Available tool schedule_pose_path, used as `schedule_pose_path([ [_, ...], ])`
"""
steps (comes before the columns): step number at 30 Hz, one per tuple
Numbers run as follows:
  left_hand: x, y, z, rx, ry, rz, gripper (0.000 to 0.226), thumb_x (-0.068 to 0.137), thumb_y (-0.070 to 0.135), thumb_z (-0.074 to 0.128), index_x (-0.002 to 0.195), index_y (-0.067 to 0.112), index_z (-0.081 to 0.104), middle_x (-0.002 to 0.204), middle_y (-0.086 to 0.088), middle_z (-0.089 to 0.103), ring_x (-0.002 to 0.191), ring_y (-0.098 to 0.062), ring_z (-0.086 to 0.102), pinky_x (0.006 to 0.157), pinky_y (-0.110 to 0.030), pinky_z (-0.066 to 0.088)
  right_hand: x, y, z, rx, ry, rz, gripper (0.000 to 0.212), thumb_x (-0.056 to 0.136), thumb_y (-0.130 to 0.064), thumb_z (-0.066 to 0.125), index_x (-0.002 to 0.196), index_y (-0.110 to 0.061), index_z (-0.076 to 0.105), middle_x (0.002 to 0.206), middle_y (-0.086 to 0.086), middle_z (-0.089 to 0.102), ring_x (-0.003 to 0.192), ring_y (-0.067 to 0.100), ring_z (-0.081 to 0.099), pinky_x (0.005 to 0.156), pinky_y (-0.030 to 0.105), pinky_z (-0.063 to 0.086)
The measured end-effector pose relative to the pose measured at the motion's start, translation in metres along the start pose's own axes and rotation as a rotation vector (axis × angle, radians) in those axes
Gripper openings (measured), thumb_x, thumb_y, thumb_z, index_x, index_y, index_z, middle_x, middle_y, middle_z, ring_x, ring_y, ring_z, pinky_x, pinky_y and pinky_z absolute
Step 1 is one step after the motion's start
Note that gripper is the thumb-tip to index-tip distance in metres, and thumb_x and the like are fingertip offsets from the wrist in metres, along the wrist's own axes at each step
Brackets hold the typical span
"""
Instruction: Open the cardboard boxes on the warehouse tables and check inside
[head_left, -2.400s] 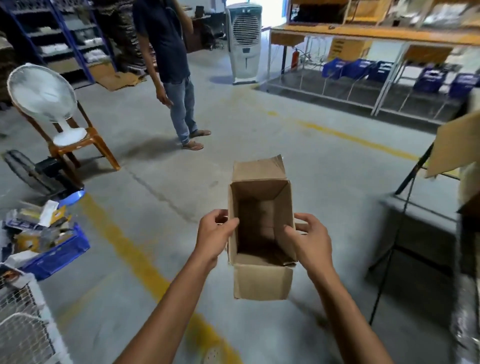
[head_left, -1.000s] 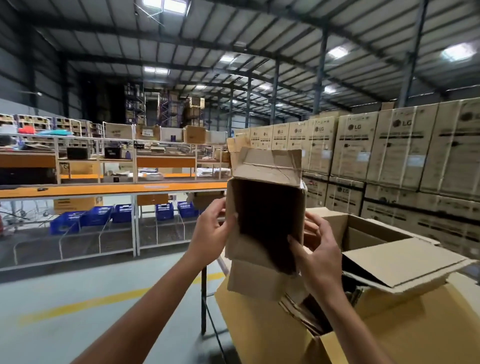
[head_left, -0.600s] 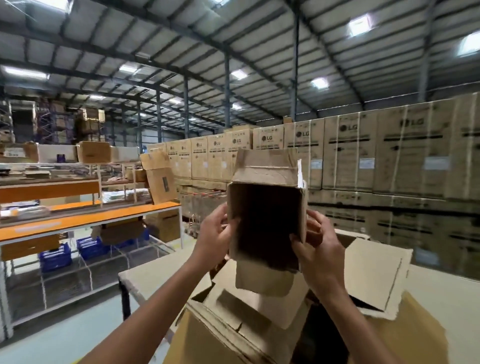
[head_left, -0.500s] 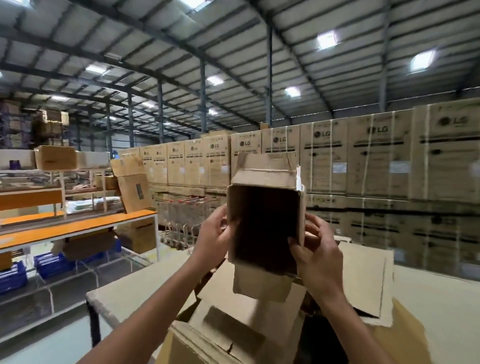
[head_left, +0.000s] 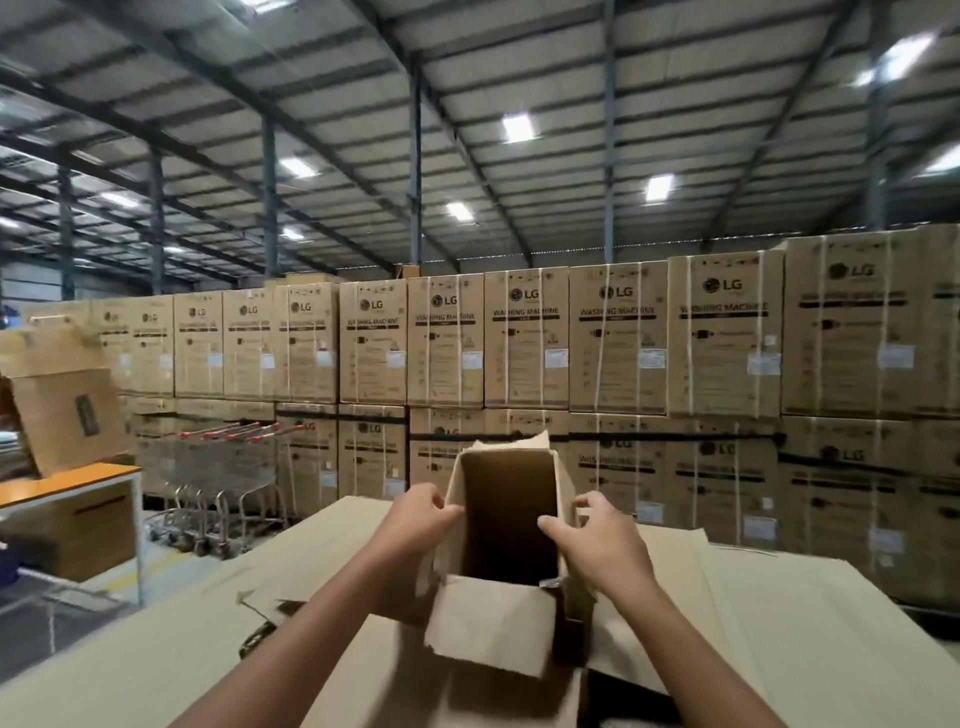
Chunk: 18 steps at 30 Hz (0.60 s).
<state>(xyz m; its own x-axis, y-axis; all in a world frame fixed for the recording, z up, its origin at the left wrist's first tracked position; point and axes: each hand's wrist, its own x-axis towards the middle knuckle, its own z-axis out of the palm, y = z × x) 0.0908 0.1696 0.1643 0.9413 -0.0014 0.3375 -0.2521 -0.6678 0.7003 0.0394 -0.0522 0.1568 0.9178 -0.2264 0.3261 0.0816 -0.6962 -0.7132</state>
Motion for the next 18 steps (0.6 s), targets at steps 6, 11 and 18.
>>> schedule_pose_path([
  [6, 0.038, -0.036, 0.043, 0.446, -0.141, -0.048, 0.019, 0.086, 0.035, 0.061, 0.101, 0.023, 0.060, 0.094, 0.006, 0.065, 0.086, -0.010, 0.062, 0.065, -0.027, 0.048, 0.035, 0.018, 0.039, -0.511, -0.056, 0.084, 0.066, 0.081, -0.058, 0.065, 0.135, -0.026, 0.045, 0.140, 0.010, 0.043, 0.123, 0.029, 0.047, 0.094, 0.040, 0.046],
  [11, 0.059, -0.047, 0.070, 0.768, -0.197, 0.065, 0.033, 0.094, 0.031, 0.048, 0.124, 0.020, 0.056, 0.130, -0.007, 0.054, 0.123, -0.030, 0.047, 0.098, -0.045, 0.041, 0.047, 0.031, 0.060, -0.736, -0.226, -0.024, 0.058, 0.090, -0.058, 0.048, 0.142, -0.031, 0.045, 0.159, 0.010, 0.024, 0.138, 0.034, 0.029, 0.105, 0.053, 0.032],
  [18, 0.072, -0.061, 0.075, 0.731, -0.132, 0.258, 0.049, 0.099, 0.048, 0.046, 0.140, 0.022, 0.044, 0.143, -0.007, 0.046, 0.131, -0.027, 0.041, 0.104, -0.044, 0.041, 0.045, 0.037, 0.068, -0.680, -0.123, -0.032, 0.070, 0.093, -0.065, 0.044, 0.153, -0.032, 0.027, 0.165, 0.010, 0.014, 0.148, 0.034, 0.020, 0.113, 0.053, 0.030],
])
